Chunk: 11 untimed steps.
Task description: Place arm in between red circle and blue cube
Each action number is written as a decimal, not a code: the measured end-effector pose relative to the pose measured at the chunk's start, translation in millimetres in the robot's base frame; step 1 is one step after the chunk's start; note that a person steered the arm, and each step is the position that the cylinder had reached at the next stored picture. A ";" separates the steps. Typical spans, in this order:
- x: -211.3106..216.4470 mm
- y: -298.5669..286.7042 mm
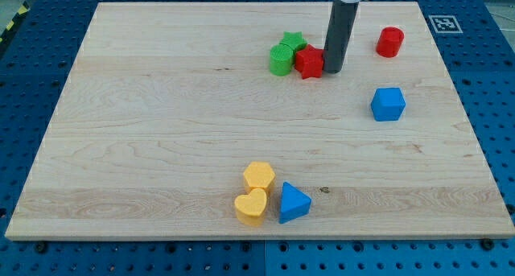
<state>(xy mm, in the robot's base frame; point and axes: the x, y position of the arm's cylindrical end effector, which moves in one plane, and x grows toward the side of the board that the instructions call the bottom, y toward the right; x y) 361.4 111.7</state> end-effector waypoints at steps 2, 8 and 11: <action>16.7 -1.4; 42.2 41.7; 7.4 116.6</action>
